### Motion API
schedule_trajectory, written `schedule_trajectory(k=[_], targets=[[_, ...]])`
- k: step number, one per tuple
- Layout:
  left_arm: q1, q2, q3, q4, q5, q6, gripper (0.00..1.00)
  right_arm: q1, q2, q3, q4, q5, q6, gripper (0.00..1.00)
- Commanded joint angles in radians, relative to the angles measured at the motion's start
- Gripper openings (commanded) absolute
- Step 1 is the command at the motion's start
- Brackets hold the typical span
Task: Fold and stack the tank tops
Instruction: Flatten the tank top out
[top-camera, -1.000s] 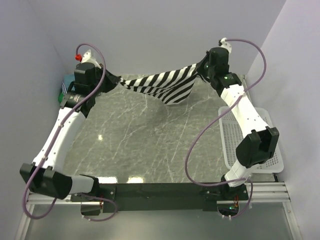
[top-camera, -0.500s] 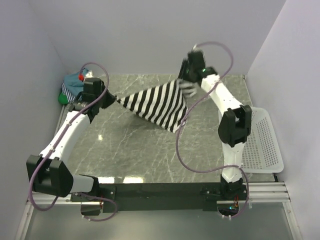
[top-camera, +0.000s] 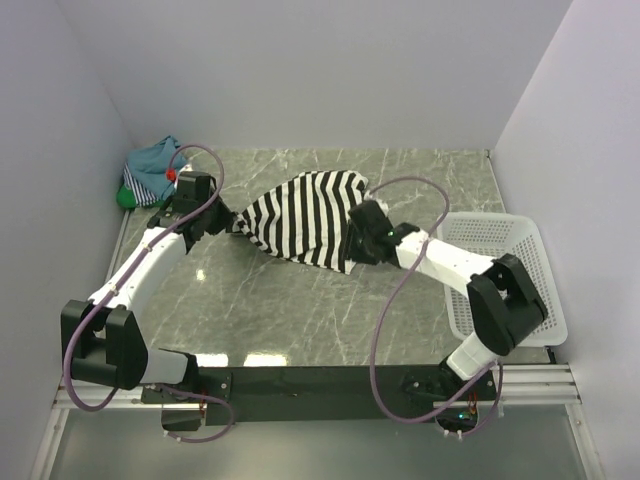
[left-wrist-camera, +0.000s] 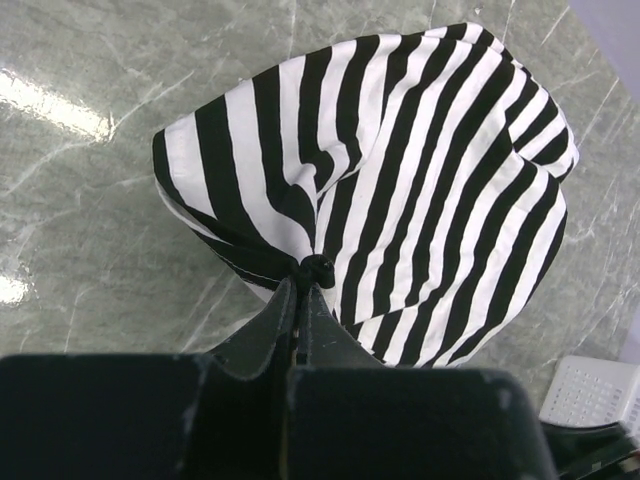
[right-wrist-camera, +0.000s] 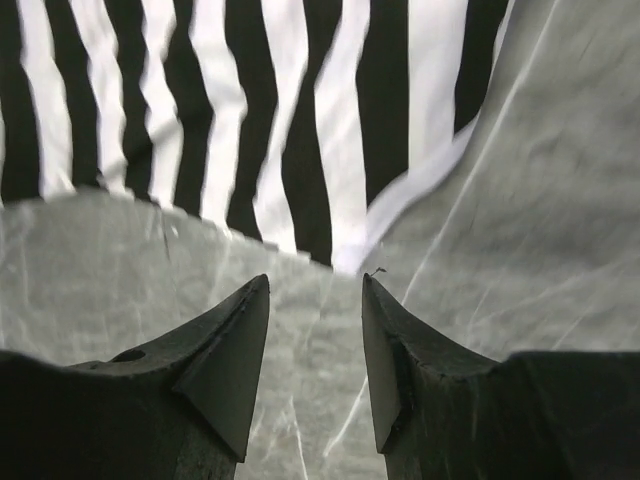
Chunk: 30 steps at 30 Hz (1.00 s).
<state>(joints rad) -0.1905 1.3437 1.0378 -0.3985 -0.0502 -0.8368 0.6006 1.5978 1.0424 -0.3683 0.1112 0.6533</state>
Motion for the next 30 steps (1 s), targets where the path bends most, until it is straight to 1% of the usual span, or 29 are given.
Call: schedule_trajectory(k=[1,4,9,15,21,23,24,25,26,27,29,30], targets=[[-0.001,-0.015,-0.005,0.047,-0.002,-0.016,0.01,0.042,-0.024,-0.087,0.118,0.007,0.094,0.49],[-0.001,-0.015,-0.013,0.044,-0.002,-0.012,0.01,0.085,0.016,-0.068,0.086,0.042,0.114,0.50],[-0.001,-0.029,-0.030,0.053,0.003,-0.008,0.01,0.085,0.051,-0.065,0.115,0.097,0.152,0.52],[0.002,-0.043,-0.033,0.044,-0.005,0.007,0.01,0.084,0.120,-0.019,0.072,0.186,0.175,0.52],[0.006,-0.052,-0.033,0.044,0.004,0.013,0.01,0.084,0.165,-0.018,0.063,0.202,0.187,0.51],[0.006,-0.055,-0.038,0.046,0.007,0.015,0.01,0.085,0.180,-0.015,0.063,0.209,0.184,0.39],[0.006,-0.058,-0.039,0.049,0.009,0.016,0.01,0.082,0.185,-0.012,0.065,0.211,0.183,0.32],[0.006,-0.058,-0.038,0.047,0.009,0.019,0.01,0.084,0.186,-0.005,0.062,0.223,0.180,0.15],[0.006,-0.058,-0.036,0.046,0.007,0.022,0.01,0.082,0.185,-0.002,0.045,0.228,0.180,0.05],[0.008,-0.060,-0.032,0.044,0.007,0.025,0.01,0.082,0.173,0.005,0.031,0.235,0.178,0.00],[0.008,-0.061,-0.022,0.044,0.016,0.036,0.01,0.080,0.145,0.034,-0.024,0.278,0.161,0.00],[0.008,-0.061,-0.006,0.041,0.019,0.042,0.01,0.073,0.101,0.048,-0.049,0.294,0.152,0.00]])
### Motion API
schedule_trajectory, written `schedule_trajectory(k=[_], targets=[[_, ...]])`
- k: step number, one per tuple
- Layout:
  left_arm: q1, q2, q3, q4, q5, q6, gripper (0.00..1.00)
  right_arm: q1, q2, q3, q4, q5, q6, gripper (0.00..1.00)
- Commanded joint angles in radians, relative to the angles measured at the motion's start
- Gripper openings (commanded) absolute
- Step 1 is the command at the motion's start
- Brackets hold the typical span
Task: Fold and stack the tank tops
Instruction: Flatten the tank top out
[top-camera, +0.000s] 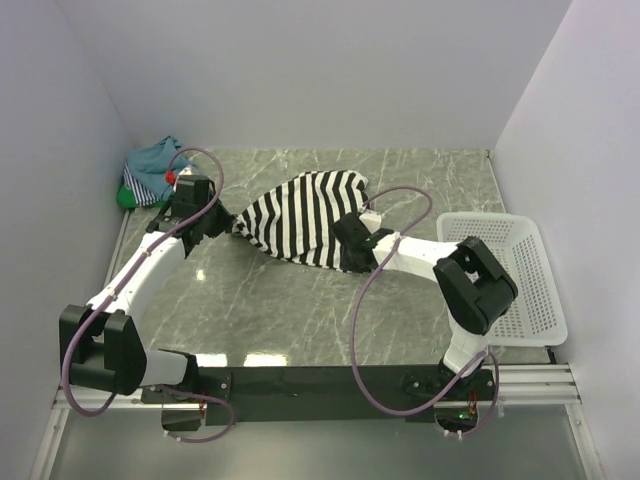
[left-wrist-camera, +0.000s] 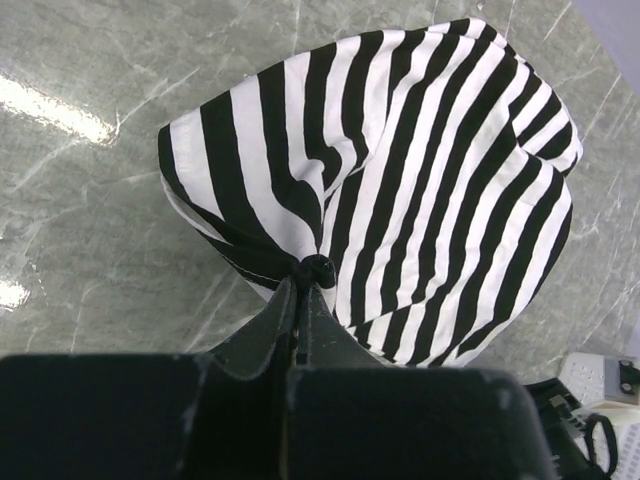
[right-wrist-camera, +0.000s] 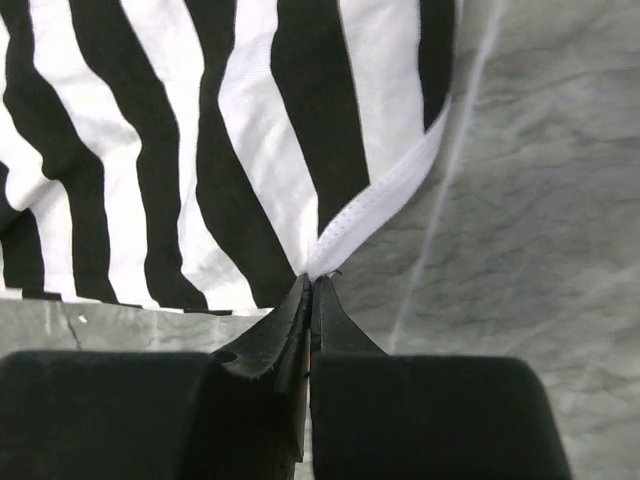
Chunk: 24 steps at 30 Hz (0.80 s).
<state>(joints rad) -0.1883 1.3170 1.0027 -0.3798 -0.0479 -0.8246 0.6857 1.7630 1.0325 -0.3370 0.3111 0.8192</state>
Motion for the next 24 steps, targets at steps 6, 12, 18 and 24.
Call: schedule_trajectory(k=[6,12,18,24], targets=[[0.009,-0.045,0.175,-0.013,0.010,0.099,0.01,-0.087,-0.278,0.285,-0.256,0.160,-0.159,0.00],[0.009,-0.102,0.341,-0.050,-0.018,0.142,0.01,-0.141,-0.350,0.616,-0.381,0.218,-0.290,0.00],[0.009,-0.188,0.418,-0.079,0.002,0.122,0.01,-0.141,-0.448,0.768,-0.399,0.235,-0.364,0.00],[-0.005,-0.272,0.386,-0.099,0.039,0.120,0.01,-0.141,-0.574,0.657,-0.318,0.224,-0.410,0.00]])
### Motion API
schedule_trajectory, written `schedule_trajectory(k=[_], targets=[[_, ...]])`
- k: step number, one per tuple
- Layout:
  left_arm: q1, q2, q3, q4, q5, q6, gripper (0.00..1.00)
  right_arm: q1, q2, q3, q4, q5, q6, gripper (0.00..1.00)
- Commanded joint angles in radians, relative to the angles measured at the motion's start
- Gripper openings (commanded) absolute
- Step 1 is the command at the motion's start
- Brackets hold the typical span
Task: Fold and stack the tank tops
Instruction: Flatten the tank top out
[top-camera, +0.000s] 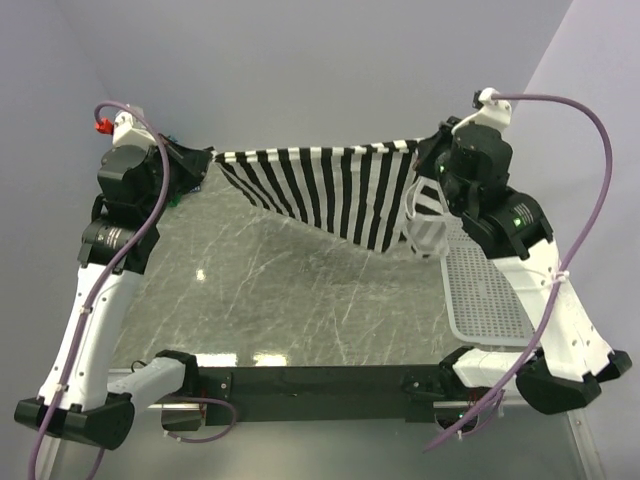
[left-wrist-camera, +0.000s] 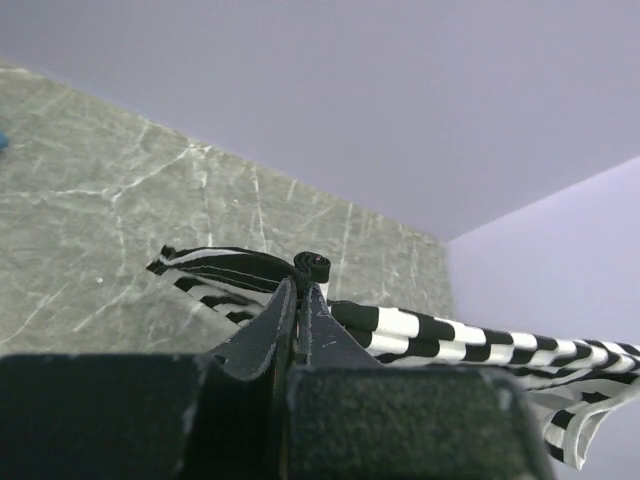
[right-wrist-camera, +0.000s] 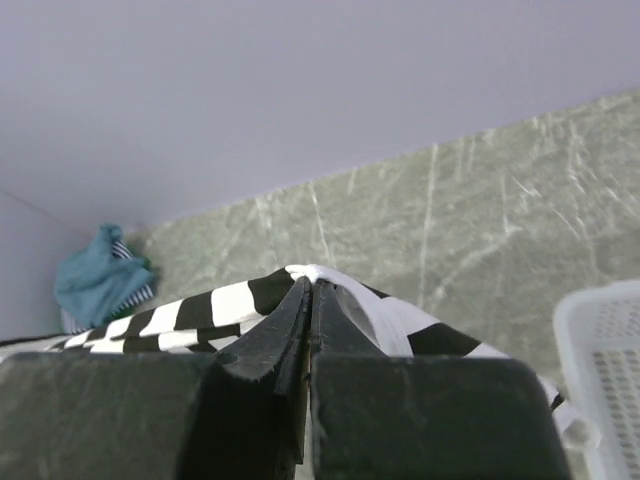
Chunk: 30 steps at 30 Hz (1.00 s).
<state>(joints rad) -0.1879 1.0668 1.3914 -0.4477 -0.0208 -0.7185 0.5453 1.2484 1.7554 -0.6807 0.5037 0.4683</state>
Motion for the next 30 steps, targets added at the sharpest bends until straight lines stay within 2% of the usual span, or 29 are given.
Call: schedule_trajectory(k=[1,4,11,16,20,27,30], targets=[[-0.010,-0.028,-0.006,-0.040,0.012,0.024,0.01,-0.001,-0.073,-0.089,0.044,0.032,-0.062,0.00],[-0.012,-0.016,-0.014,-0.048,-0.014,0.031,0.01,-0.010,-0.061,-0.103,0.049,0.018,-0.062,0.00],[-0.008,0.125,0.057,0.030,-0.010,-0.004,0.01,-0.123,0.095,-0.048,0.140,-0.189,-0.089,0.00],[-0.007,0.176,0.106,0.033,-0.040,0.005,0.01,-0.136,0.138,-0.022,0.199,-0.255,-0.123,0.00],[0.042,0.197,0.168,0.035,-0.018,0.010,0.01,-0.137,0.186,0.022,0.222,-0.278,-0.137,0.00],[0.128,0.364,0.349,0.050,0.082,-0.045,0.01,-0.168,0.368,0.325,0.195,-0.317,-0.175,0.00],[0.131,0.351,0.347,0.075,0.099,-0.050,0.01,-0.171,0.382,0.360,0.171,-0.329,-0.180,0.00]])
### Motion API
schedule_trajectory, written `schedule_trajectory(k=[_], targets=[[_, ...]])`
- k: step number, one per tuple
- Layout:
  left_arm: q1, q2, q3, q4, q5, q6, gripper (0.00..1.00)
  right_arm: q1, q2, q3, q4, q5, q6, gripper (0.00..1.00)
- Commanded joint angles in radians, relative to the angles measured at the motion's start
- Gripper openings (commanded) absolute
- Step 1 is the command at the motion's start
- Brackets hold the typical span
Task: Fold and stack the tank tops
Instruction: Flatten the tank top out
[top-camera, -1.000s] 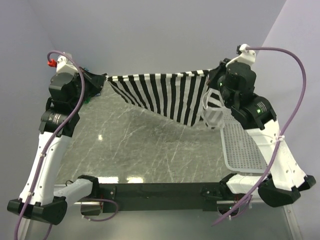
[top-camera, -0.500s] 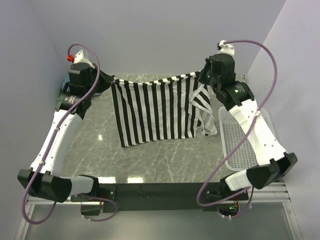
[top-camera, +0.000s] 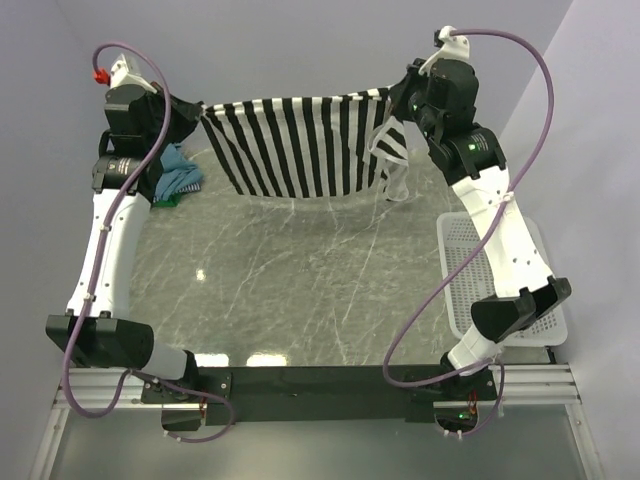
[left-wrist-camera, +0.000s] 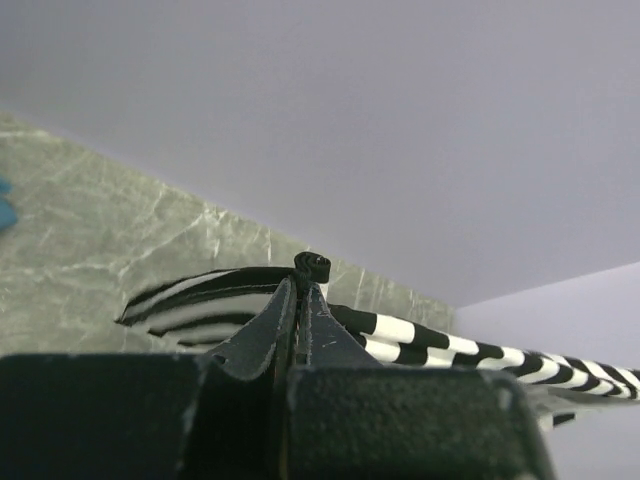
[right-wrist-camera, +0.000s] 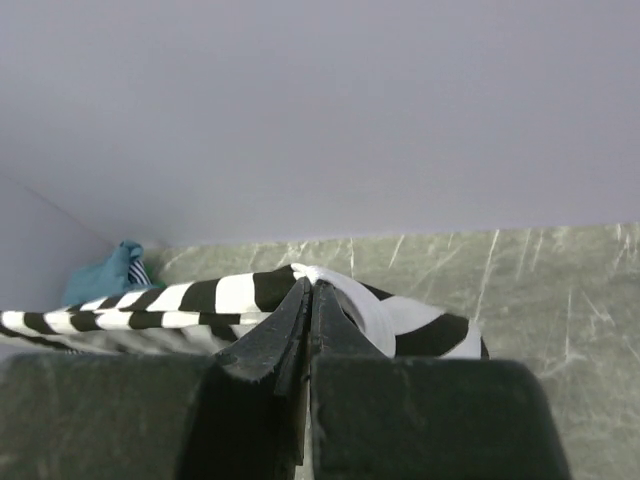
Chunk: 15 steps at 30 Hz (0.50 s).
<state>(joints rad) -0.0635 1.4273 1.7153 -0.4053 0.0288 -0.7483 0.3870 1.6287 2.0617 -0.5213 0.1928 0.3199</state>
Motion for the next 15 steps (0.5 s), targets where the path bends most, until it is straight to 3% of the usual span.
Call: schedule_trajectory(k=[1,8,15], targets=[[0.007,-0.025,0.009,0.040,0.051,-0.016,0.01,-0.014,-0.013,0.034,0.035,-0.024,-0.031,0.00],[0.007,-0.180,-0.107,0.048,0.037,-0.002,0.01,-0.005,-0.206,-0.210,0.072,-0.081,-0.004,0.00],[-0.004,-0.367,-0.216,-0.024,0.088,-0.005,0.01,0.068,-0.394,-0.340,0.037,-0.111,-0.005,0.00]])
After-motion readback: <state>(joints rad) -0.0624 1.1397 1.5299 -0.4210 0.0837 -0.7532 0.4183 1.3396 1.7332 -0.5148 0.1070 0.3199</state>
